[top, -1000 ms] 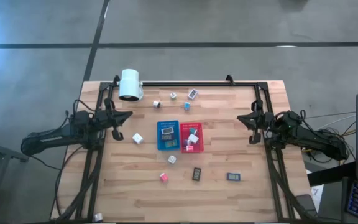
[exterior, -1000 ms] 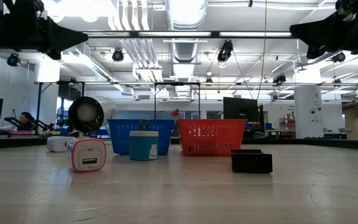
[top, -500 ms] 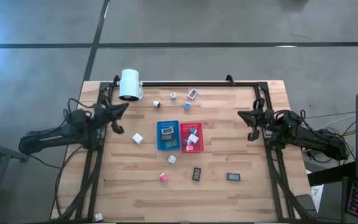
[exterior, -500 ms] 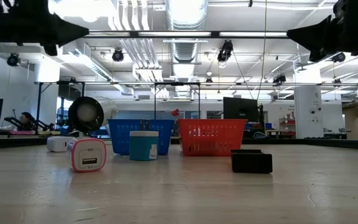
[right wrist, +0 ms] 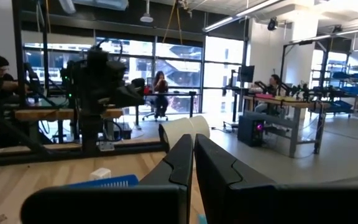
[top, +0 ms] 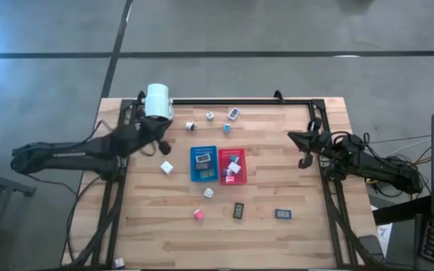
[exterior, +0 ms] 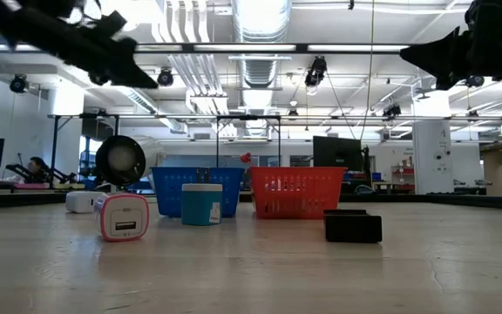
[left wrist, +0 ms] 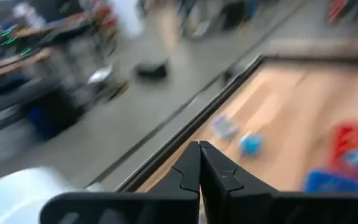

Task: Pick & Place Office items
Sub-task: Put the white charger adapter into the red bin

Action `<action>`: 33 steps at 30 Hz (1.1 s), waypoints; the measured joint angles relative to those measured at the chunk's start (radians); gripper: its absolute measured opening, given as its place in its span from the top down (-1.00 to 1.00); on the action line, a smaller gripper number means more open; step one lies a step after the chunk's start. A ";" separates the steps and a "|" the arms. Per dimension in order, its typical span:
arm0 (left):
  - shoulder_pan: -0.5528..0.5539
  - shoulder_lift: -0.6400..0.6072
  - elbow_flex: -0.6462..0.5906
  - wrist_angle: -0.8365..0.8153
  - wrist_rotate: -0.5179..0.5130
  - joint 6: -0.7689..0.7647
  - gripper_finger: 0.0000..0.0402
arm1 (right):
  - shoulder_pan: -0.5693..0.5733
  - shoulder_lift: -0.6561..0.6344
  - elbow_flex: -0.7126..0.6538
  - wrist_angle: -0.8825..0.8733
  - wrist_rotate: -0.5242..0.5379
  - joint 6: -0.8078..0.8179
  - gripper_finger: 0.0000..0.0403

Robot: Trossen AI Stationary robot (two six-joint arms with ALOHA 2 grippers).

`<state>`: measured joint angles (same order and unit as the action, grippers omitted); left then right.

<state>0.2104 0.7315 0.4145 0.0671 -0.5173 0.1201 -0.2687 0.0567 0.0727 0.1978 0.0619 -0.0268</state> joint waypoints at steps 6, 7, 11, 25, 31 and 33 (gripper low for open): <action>0.117 0.337 0.331 -0.373 0.037 0.121 0.98 | 0.000 0.022 0.000 0.001 0.002 -0.006 0.94; 0.137 0.389 0.384 -0.426 0.064 0.142 0.98 | 0.000 0.024 0.000 0.001 0.002 -0.006 0.94; 0.214 0.570 0.572 -0.585 0.194 0.254 0.91 | 0.000 0.026 0.000 0.000 0.000 -0.006 0.94; 0.357 0.959 0.872 -0.783 0.504 0.583 0.67 | 0.000 0.025 0.000 -0.032 -0.010 -0.025 0.94; 0.399 1.029 0.850 -0.796 0.537 0.654 0.29 | 0.000 0.026 0.000 -0.038 -0.011 -0.025 0.94; 0.400 1.043 0.844 -0.817 0.533 0.671 0.10 | 0.000 0.025 0.000 -0.038 -0.012 -0.025 0.94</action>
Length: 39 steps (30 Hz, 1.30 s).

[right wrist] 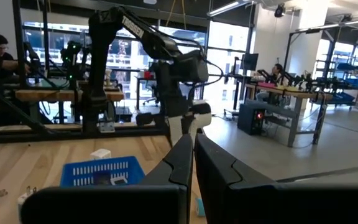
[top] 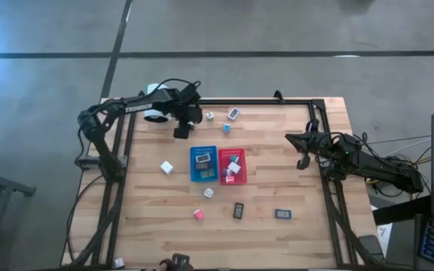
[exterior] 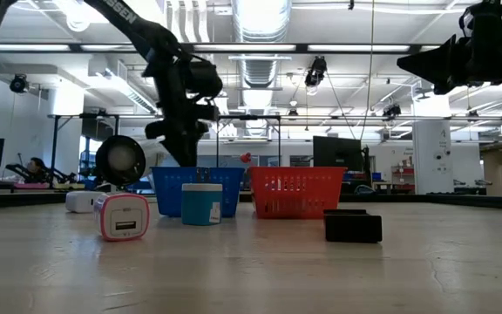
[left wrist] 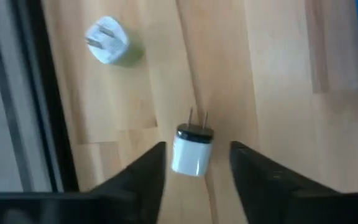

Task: Pick & Place Office items
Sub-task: Put the white charger adapter into the red bin

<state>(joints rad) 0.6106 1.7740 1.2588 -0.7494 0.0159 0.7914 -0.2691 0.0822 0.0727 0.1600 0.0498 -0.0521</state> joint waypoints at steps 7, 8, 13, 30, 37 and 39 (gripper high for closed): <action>-0.005 0.025 -0.004 -0.010 -0.026 0.025 -0.53 | 0.000 0.000 0.000 0.001 0.000 0.000 0.94; -0.005 0.027 -0.004 -0.010 -0.027 0.029 -0.59 | 0.000 0.000 0.000 0.002 0.000 0.000 0.94; -0.006 0.050 -0.004 -0.010 -0.032 0.051 -0.73 | 0.000 0.000 0.000 0.003 0.000 0.000 0.94; -0.002 0.191 -0.003 -0.005 -0.090 0.081 -0.51 | 0.000 -0.001 0.000 0.008 0.003 -0.005 0.94; -0.003 0.200 -0.003 -0.020 -0.087 0.084 0.00 | 0.000 -0.001 0.000 0.010 0.003 -0.004 0.94; -0.003 0.197 -0.002 -0.027 -0.086 0.076 0.17 | 0.000 -0.001 0.000 0.010 0.003 -0.003 0.94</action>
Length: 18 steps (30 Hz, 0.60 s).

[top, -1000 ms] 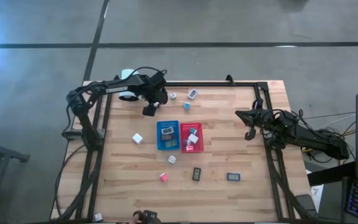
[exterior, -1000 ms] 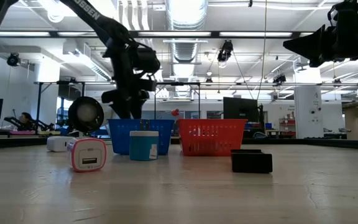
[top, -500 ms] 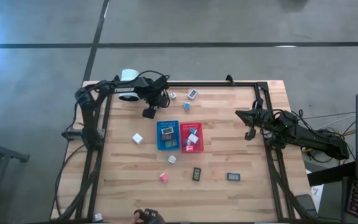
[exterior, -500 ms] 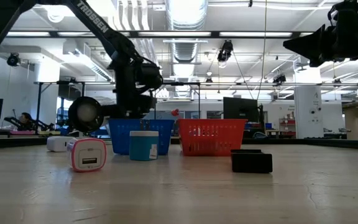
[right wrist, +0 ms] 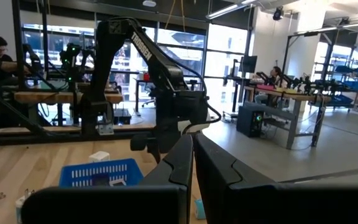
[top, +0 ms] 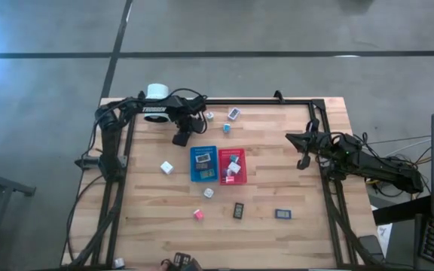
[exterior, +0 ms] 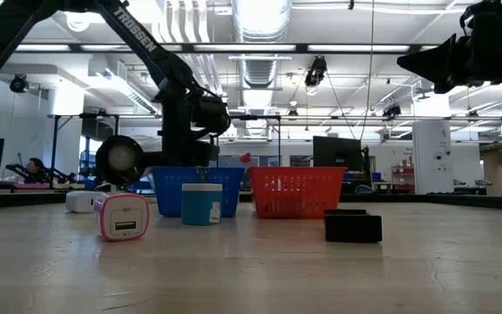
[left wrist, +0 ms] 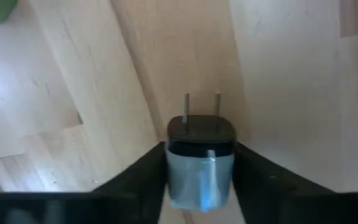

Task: Pick & Place Office items
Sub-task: Put the white charger adapter into the red bin

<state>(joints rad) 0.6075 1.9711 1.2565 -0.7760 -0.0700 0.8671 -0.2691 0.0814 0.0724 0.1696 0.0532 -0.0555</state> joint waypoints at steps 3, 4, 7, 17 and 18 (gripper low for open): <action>0.001 -0.007 0.000 0.005 -0.001 -0.026 0.36 | 0.000 0.000 0.000 0.000 0.000 0.001 0.94; 0.001 -0.010 -0.001 0.007 -0.002 -0.035 0.36 | 0.000 0.000 0.000 0.000 0.000 0.001 0.94; 0.002 -0.025 -0.006 0.000 -0.041 -0.107 0.36 | 0.000 0.000 0.000 0.000 0.000 0.004 0.94; -0.014 -0.362 -0.185 0.114 -0.050 -0.246 0.36 | 0.000 0.000 0.000 0.000 0.000 0.030 0.94; -0.021 -0.416 -0.219 0.145 -0.050 -0.276 0.36 | 0.000 0.000 0.000 0.000 0.000 0.036 0.94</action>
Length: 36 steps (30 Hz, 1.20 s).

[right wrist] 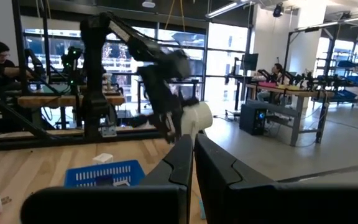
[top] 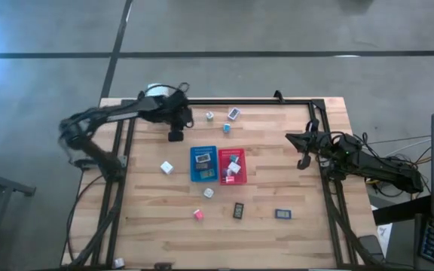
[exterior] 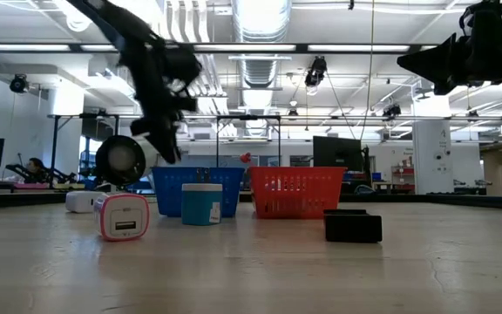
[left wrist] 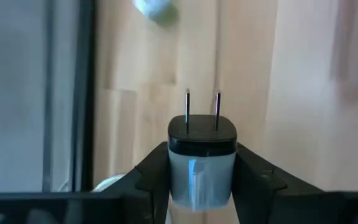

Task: Pick & Place Office items
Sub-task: Put the white charger adapter into the red bin

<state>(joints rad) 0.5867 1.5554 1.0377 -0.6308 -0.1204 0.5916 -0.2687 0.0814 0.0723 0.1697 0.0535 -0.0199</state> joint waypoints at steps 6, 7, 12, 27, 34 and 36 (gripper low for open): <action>-0.062 -0.342 -0.261 0.268 0.028 -0.241 0.36 | 0.000 0.000 0.000 0.002 0.000 0.028 0.94; -0.076 -0.396 -0.304 0.317 0.049 -0.289 0.36 | 0.000 0.000 0.000 0.003 0.000 0.028 0.94; -0.166 -0.668 -0.512 0.556 0.099 -0.475 0.36 | 0.000 0.001 0.000 0.026 0.000 0.039 0.94; -0.262 -1.065 -0.817 0.807 0.154 -0.536 0.36 | -0.001 0.042 -0.003 0.059 0.078 0.002 0.94; -0.262 -1.047 -0.847 0.855 0.323 -0.491 0.36 | 0.000 0.089 -0.003 0.100 0.081 0.013 0.94; -0.261 -1.037 -0.859 0.890 0.323 -0.489 0.36 | 0.000 0.102 -0.003 0.103 0.080 0.017 0.94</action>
<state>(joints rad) 0.3254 0.5187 0.1786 0.2590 0.2028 0.1025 -0.2691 0.1837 0.0689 0.2729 0.1337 -0.0033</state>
